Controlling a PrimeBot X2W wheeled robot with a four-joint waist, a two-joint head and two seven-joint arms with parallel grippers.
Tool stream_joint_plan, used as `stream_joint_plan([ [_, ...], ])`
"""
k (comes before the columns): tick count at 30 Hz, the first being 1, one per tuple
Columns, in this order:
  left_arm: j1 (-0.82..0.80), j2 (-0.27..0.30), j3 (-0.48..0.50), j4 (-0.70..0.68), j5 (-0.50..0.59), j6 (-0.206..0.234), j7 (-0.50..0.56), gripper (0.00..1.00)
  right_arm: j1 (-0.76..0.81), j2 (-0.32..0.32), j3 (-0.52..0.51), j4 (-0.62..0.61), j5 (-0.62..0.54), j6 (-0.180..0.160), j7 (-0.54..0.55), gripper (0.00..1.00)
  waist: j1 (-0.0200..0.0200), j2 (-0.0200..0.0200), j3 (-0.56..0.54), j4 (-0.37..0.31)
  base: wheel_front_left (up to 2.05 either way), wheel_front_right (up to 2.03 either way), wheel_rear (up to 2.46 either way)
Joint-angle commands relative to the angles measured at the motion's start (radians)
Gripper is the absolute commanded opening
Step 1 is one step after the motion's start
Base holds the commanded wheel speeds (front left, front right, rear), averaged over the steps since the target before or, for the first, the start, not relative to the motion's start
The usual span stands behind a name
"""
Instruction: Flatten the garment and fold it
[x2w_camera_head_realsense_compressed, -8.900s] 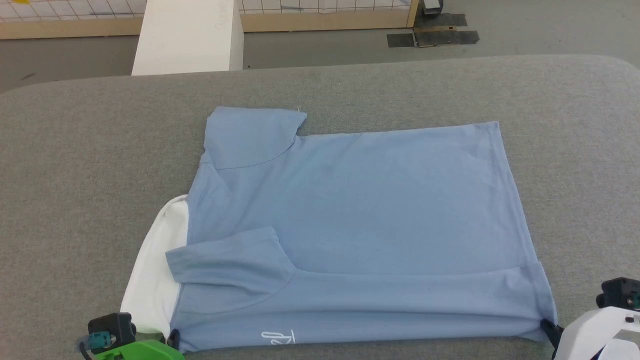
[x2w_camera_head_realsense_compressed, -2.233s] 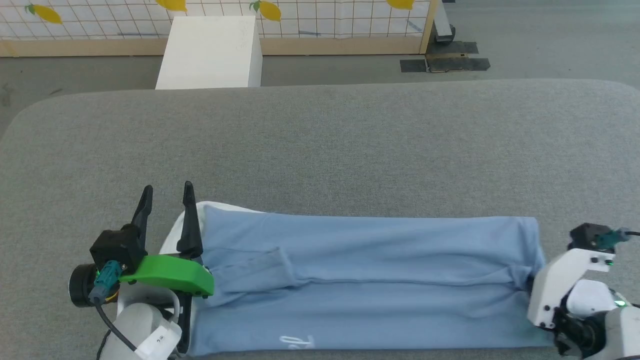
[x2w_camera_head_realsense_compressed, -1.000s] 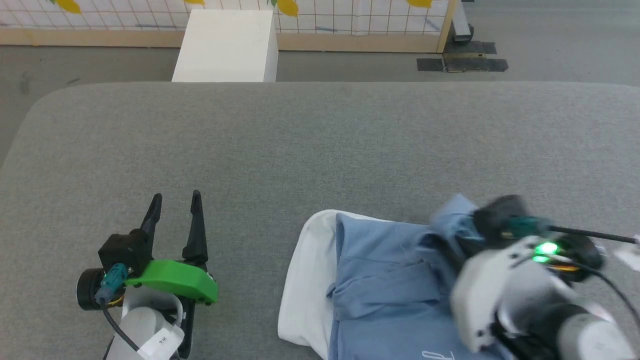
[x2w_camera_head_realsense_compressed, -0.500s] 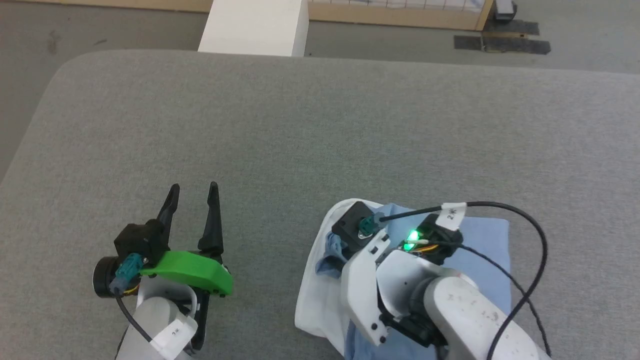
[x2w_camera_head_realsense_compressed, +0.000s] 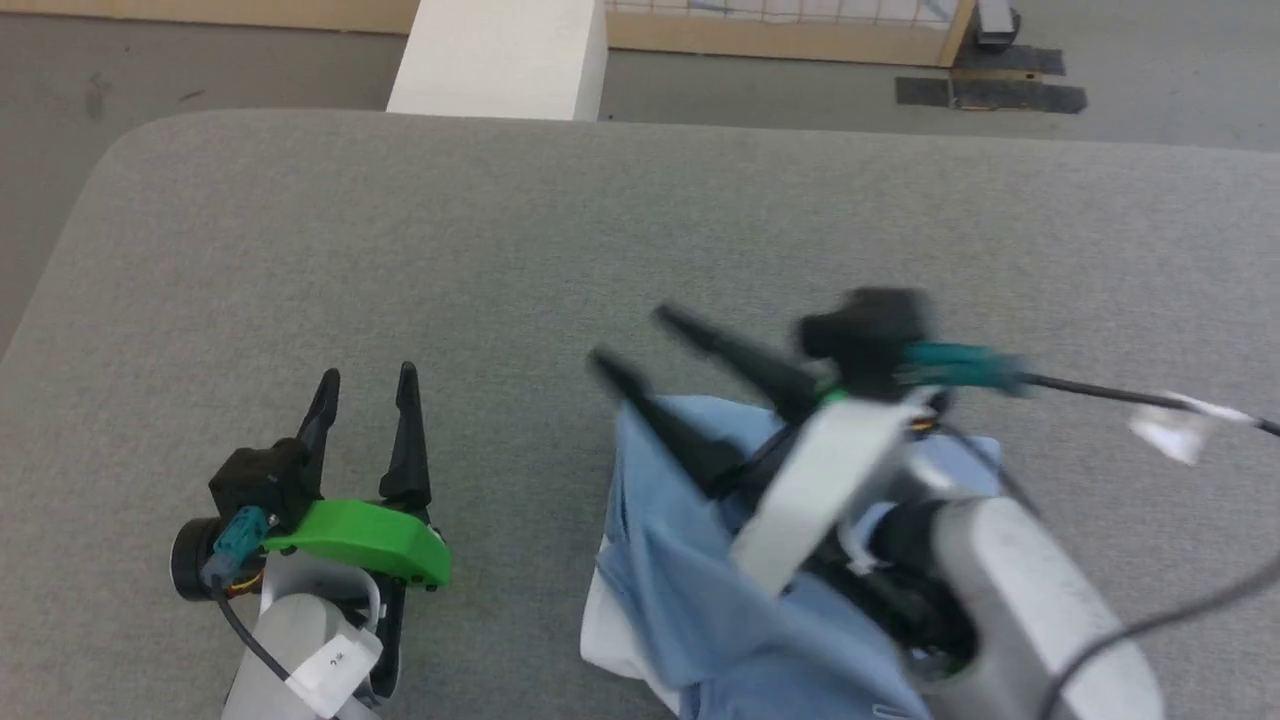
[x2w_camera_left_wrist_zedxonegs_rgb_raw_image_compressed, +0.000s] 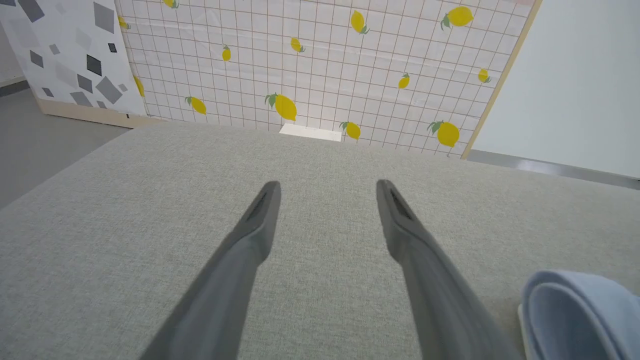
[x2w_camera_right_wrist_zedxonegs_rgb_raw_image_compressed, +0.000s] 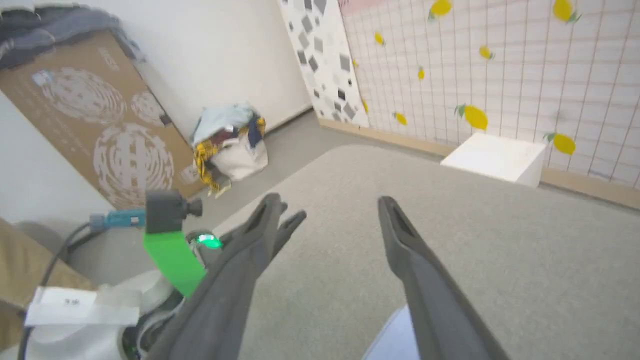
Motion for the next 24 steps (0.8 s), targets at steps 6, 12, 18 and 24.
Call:
stream_joint_plan([
  [6,0.016,0.004,0.019,-0.006,0.015,-0.007,-0.005,1.0,0.169,-0.002,-0.27,-0.118,-0.135,-0.002,-0.184,1.0,-0.0001,0.0,-0.036,-0.058,0.0,0.0,0.0],
  [12,0.012,0.006,0.025,-0.008,0.017,-0.01,-0.005,1.0,0.334,-0.002,-0.505,-0.057,-0.125,-0.002,-0.168,1.0,-0.0001,0.0,-0.039,-0.076,0.0,0.0,0.0],
  [18,0.01,0.005,0.026,-0.008,0.019,-0.015,-0.005,1.0,0.41,-0.002,-0.555,0.074,-0.062,-0.002,0.014,1.0,-0.0001,0.0,-0.034,-0.077,0.0,0.0,0.0],
  [24,0.007,0.003,0.02,0.0,0.02,-0.021,-0.005,1.0,0.413,-0.002,-0.548,0.159,-0.017,-0.002,0.147,1.0,-0.0001,0.0,-0.027,-0.06,0.0,0.0,0.0],
])
